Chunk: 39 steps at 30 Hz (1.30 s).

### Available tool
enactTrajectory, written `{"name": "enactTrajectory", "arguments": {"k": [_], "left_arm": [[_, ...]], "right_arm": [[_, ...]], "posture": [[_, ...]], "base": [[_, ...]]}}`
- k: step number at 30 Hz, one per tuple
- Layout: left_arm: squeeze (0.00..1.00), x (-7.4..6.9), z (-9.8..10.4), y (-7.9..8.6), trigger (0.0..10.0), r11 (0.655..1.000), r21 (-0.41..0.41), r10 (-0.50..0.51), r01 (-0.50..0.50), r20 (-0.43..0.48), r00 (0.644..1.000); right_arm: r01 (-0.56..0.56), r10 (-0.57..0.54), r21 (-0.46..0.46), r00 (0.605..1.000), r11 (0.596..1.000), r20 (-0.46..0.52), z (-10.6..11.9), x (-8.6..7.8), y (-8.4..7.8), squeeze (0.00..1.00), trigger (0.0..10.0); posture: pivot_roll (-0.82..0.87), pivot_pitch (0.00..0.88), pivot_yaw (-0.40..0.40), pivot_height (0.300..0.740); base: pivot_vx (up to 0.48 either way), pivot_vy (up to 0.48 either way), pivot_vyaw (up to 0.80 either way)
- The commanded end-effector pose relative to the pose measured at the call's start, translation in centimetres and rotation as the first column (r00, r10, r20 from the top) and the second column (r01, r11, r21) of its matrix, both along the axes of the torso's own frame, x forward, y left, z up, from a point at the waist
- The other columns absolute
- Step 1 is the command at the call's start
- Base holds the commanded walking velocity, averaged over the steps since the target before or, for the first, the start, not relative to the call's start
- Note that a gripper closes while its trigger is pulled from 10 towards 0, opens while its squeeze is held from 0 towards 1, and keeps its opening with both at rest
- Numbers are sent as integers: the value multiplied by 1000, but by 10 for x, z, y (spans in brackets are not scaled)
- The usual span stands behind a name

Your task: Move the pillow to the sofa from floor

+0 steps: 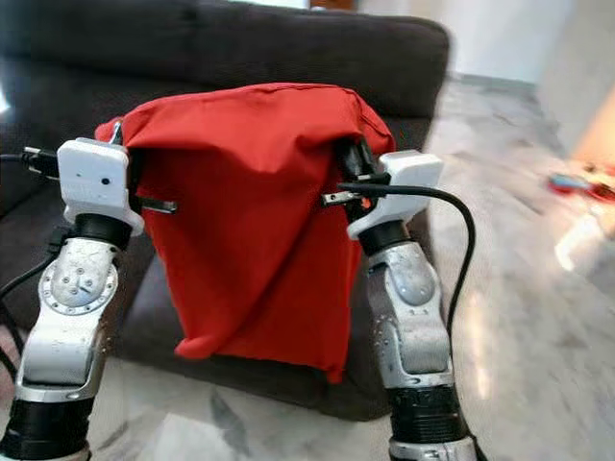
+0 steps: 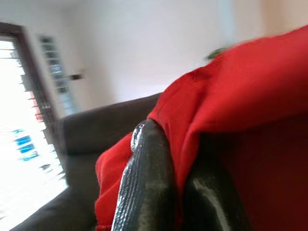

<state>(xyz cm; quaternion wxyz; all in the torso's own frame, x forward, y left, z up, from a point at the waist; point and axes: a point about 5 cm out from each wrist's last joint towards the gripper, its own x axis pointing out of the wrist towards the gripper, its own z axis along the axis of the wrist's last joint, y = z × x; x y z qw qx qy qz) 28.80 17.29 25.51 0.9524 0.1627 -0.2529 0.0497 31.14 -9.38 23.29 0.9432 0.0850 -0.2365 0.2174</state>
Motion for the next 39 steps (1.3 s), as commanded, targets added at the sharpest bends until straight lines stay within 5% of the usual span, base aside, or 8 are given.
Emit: {"name": "enactTrajectory", "arguments": {"k": [1,13,24,33,39], "left_arm": [[0,-8,23,-18,10000,997,21,-77,75,117,990],[0,-9,25,-20,10000,996,21,-86,84,121,989],[0,-8,25,-21,10000,995,25,-101,99,109,989],[0,-6,15,-24,10000,992,38,-121,119,45,992],[0,0,-3,-23,10000,990,85,-102,109,-82,991]], "right_arm": [[-7,7,3,996,1000,91,20,-6,-3,0,10000],[0,-2,35,999,999,42,16,-3,-5,0,10000],[22,-24,46,999,999,37,15,-1,-7,0,10000],[7,-8,36,1000,999,18,11,-1,-4,0,10000],[-13,13,-2,1000,1000,-23,0,-2,0,0,10000]], "posture": [[90,20,-46,740],[93,15,-47,740],[94,9,-45,740],[97,17,-46,740],[96,23,-46,740]], "base": [[311,0,0],[315,0,141],[320,0,-643],[62,0,0],[0,0,0]]}}
